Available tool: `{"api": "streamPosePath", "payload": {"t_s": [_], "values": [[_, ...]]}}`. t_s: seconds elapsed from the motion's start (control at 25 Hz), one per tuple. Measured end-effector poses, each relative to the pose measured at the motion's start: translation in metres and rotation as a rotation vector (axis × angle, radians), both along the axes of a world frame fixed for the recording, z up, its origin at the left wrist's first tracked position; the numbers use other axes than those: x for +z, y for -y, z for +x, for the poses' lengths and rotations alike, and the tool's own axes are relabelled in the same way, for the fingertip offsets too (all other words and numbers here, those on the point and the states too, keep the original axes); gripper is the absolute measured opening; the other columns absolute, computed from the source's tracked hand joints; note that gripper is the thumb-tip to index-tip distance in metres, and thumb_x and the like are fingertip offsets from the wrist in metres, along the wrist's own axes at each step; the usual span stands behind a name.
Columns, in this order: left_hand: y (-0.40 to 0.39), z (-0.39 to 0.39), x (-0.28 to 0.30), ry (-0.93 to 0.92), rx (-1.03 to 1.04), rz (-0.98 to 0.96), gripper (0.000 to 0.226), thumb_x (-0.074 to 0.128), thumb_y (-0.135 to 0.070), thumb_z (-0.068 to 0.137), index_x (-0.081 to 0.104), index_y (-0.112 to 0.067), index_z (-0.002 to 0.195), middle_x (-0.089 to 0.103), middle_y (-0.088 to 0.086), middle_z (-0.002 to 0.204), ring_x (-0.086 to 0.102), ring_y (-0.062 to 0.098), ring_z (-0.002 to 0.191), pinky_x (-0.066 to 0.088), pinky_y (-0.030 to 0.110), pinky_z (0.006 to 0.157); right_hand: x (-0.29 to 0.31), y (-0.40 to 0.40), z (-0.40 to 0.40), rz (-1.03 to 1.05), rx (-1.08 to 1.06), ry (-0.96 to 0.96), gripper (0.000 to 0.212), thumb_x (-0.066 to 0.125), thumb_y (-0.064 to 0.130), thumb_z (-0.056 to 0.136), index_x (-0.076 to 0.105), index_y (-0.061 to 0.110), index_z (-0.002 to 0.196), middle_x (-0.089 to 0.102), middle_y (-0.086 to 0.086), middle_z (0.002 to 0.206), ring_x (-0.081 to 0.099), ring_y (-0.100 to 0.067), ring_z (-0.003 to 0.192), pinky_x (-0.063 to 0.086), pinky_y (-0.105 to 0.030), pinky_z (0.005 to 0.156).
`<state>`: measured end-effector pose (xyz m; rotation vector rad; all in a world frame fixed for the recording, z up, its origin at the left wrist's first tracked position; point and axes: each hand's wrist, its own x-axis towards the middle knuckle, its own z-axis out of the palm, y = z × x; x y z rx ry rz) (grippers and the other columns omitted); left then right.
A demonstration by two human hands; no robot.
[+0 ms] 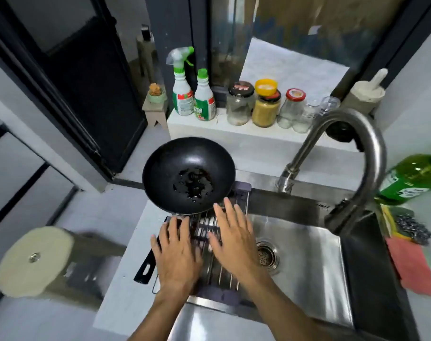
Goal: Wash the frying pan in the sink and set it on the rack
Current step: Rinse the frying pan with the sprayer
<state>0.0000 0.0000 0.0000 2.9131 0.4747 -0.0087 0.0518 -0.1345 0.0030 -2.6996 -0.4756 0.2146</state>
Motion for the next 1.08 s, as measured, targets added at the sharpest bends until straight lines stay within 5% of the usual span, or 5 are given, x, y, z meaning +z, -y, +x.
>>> {"api": "streamPosePath", "payload": {"t_s": [0.16,0.32,0.52,0.76,1.08], "values": [[-0.036,0.026,-0.017,-0.097,0.283,-0.158,0.052,0.063,-0.027,0.077,0.038,-0.021,0.121,0.053,0.007,0.118,0.053,0.033,0.106,0.046,0.045,0.079,-0.036,-0.025,0.047,-0.031,0.014,-0.041,0.072,0.054,0.023,0.096,0.016,0.025,0.158,0.011,-0.005,0.167,0.033,-0.03,0.142,0.034,-0.049,0.114],[-0.058,0.038,-0.039,-0.203,0.47,-0.361,0.033,0.065,-0.044,0.081,0.053,-0.019,0.099,0.067,0.008,0.093,0.062,0.036,0.087,0.043,0.035,0.066,-0.073,-0.031,0.082,-0.122,0.083,-0.214,0.044,0.045,0.028,0.103,0.041,0.022,0.146,0.033,-0.003,0.154,0.039,-0.033,0.133,0.032,-0.048,0.109],[-0.068,0.021,-0.02,-0.119,0.326,-0.272,0.031,0.068,-0.047,0.08,0.052,-0.022,0.068,0.054,-0.006,0.059,0.054,0.027,0.062,0.04,0.032,0.053,-0.055,-0.02,0.072,-0.096,0.116,-0.022,0.03,0.04,0.036,0.105,0.061,0.026,0.124,0.056,0.006,0.122,0.05,-0.028,0.107,0.036,-0.041,0.099],[-0.057,-0.05,0.043,-0.199,0.151,-0.142,0.034,0.07,-0.052,0.076,0.049,-0.029,0.063,0.054,-0.006,0.054,0.05,0.024,0.055,0.034,0.029,0.045,-0.005,0.063,-0.019,0.286,0.008,-0.217,0.023,0.063,0.037,0.092,0.07,0.022,0.109,0.067,0.01,0.108,0.061,-0.015,0.097,0.048,-0.033,0.087],[0.049,-0.095,0.055,-0.437,0.077,-0.168,0.027,0.069,-0.059,0.072,0.055,-0.036,0.069,0.06,-0.011,0.066,0.056,0.018,0.068,0.042,0.028,0.061,-0.012,0.19,-0.104,0.283,-0.215,-0.371,0.013,0.073,0.036,0.08,0.068,0.026,0.087,0.064,0.015,0.089,0.059,-0.005,0.081,0.048,-0.026,0.073]]}}
